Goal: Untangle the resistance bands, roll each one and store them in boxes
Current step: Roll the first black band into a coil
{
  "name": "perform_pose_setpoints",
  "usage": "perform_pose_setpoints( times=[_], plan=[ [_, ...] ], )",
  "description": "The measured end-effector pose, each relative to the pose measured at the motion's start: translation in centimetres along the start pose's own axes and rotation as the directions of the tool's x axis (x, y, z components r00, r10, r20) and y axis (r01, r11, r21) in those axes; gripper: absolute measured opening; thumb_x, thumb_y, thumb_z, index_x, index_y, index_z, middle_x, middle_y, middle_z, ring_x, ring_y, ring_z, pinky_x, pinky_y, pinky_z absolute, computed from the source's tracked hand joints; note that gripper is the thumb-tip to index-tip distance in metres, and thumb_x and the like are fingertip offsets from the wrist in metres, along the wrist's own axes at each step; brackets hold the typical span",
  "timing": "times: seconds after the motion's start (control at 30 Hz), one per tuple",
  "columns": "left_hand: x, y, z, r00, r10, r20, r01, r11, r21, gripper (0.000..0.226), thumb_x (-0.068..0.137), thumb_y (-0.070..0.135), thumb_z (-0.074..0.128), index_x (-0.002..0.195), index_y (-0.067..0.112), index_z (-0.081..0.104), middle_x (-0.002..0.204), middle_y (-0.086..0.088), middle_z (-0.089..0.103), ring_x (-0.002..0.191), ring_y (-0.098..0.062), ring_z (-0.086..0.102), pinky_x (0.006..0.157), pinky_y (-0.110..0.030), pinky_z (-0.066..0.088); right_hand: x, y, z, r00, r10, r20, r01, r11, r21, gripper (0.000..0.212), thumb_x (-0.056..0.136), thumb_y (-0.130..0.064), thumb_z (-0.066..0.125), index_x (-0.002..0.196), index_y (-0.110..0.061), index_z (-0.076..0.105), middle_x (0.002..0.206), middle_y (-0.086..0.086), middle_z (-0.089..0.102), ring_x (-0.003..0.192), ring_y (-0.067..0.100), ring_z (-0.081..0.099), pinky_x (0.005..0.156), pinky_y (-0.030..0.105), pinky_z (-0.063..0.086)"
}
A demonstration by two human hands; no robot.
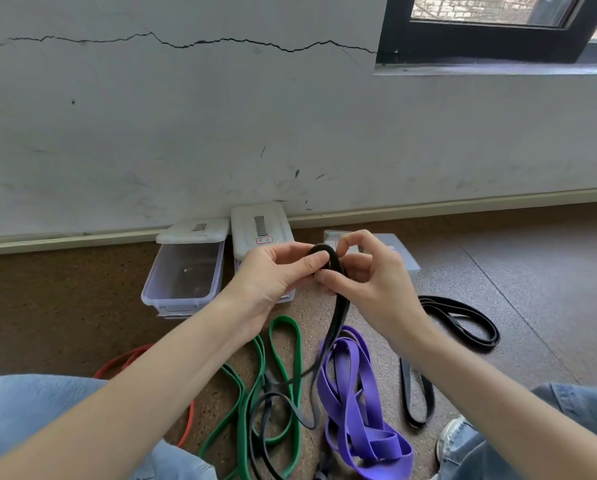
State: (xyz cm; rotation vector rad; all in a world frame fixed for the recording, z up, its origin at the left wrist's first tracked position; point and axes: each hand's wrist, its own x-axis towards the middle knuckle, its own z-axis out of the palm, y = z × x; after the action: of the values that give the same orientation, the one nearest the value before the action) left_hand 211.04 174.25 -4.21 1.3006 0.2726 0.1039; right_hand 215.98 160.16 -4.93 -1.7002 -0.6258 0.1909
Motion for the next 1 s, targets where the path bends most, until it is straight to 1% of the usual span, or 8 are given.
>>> perform_pose_setpoints(
  times=[0.07, 0.2, 0.3, 0.43, 0.63, 0.77, 0.9, 1.0],
  plan=[
    [0.4, 0.5, -0.7, 0.998, 0.067, 0.007, -0.066, 0.967, 0.245, 0.01, 0.075, 0.009, 0.072, 0.081, 0.016, 0.07, 0.071, 0.008, 0.073, 0.068, -0.001, 0.067, 0.063, -0.011, 0.05, 0.2, 0.0, -0.6, 0.998, -0.057, 0.026, 0.06, 0.992, -0.114, 0.027, 0.078, -0.004, 0.069, 0.085, -0.026, 0.055, 0.075, 0.008, 0.069, 0.071, 0.029, 0.065, 0.071, 0.042, 0.056],
    [0.4, 1.3, -1.3, 0.973, 0.098, 0.207, -0.215, 0.709, 0.672, 0.016, 0.076, 0.011, 0.075, 0.089, 0.018, 0.072, 0.082, 0.002, 0.074, 0.077, -0.006, 0.068, 0.072, -0.015, 0.051, 0.5, -0.3, -1.2, 0.957, -0.204, 0.205, 0.28, 0.834, -0.476, 0.029, 0.082, -0.002, 0.06, 0.101, -0.023, 0.068, 0.086, 0.0, 0.058, 0.074, 0.01, 0.053, 0.064, 0.009, 0.037],
    [0.2, 1.4, -1.3, 0.977, 0.12, 0.178, -0.205, 0.762, 0.614, 0.017, 0.076, 0.008, 0.074, 0.09, 0.017, 0.073, 0.086, 0.001, 0.075, 0.083, -0.01, 0.069, 0.079, -0.02, 0.052, 0.8, -0.5, -1.4, 0.962, -0.169, 0.213, 0.243, 0.888, -0.391, 0.031, 0.085, -0.003, 0.062, 0.106, -0.025, 0.068, 0.088, -0.003, 0.058, 0.078, 0.011, 0.057, 0.071, 0.013, 0.043],
    [0.1, 2.0, -1.6, 0.996, 0.077, 0.054, -0.09, 0.949, 0.302, 0.034, 0.059, 0.023, 0.076, 0.091, 0.013, 0.073, 0.094, -0.011, 0.074, 0.096, -0.026, 0.068, 0.094, -0.036, 0.05, 1.2, -1.4, -2.2, 0.999, -0.04, 0.037, 0.036, 0.994, 0.102, 0.022, 0.073, -0.014, 0.075, 0.087, -0.024, 0.062, 0.082, 0.004, 0.071, 0.076, 0.021, 0.068, 0.072, 0.029, 0.056],
    [0.3, 1.9, -1.0, 0.995, 0.086, 0.057, -0.087, 0.996, 0.002, 0.015, 0.062, 0.014, 0.07, 0.075, 0.014, 0.077, 0.085, -0.004, 0.075, 0.082, -0.014, 0.071, 0.077, -0.02, 0.056, 1.0, -1.1, -1.3, 0.994, -0.096, 0.05, 0.087, 0.983, 0.165, 0.022, 0.071, -0.019, 0.075, 0.086, -0.024, 0.06, 0.078, -0.002, 0.072, 0.073, 0.013, 0.069, 0.068, 0.023, 0.053],
    [0.5, 1.0, -1.0, 0.992, 0.11, 0.061, -0.124, 0.929, 0.348, 0.015, 0.07, 0.01, 0.076, 0.081, 0.019, 0.071, 0.083, -0.002, 0.073, 0.082, -0.013, 0.068, 0.079, -0.025, 0.053, 0.8, -0.5, -1.3, 0.991, -0.132, 0.036, 0.133, 0.991, -0.017, 0.027, 0.078, 0.0, 0.07, 0.085, -0.024, 0.058, 0.076, -0.003, 0.067, 0.069, 0.007, 0.062, 0.066, 0.02, 0.048],
    [0.5, 0.7, -1.0, 0.979, 0.102, 0.176, -0.193, 0.741, 0.643, 0.016, 0.069, 0.01, 0.08, 0.08, 0.019, 0.071, 0.078, -0.003, 0.072, 0.075, -0.012, 0.066, 0.075, -0.029, 0.052, 0.5, -0.6, -1.1, 0.939, -0.25, 0.234, 0.33, 0.846, -0.418, 0.026, 0.083, -0.003, 0.063, 0.101, -0.021, 0.069, 0.093, 0.001, 0.056, 0.087, 0.014, 0.055, 0.074, 0.018, 0.044],
    [0.4, 1.3, -1.5, 0.982, 0.095, 0.163, -0.171, 0.811, 0.559, 0.016, 0.066, 0.013, 0.082, 0.079, 0.014, 0.073, 0.077, -0.005, 0.074, 0.073, -0.011, 0.068, 0.075, -0.026, 0.053, 0.7, -1.2, -1.4, 0.963, -0.174, 0.207, 0.223, 0.944, -0.243, 0.029, 0.084, -0.004, 0.064, 0.105, -0.023, 0.068, 0.095, 0.002, 0.06, 0.088, 0.018, 0.06, 0.078, 0.022, 0.049]
  ],
)
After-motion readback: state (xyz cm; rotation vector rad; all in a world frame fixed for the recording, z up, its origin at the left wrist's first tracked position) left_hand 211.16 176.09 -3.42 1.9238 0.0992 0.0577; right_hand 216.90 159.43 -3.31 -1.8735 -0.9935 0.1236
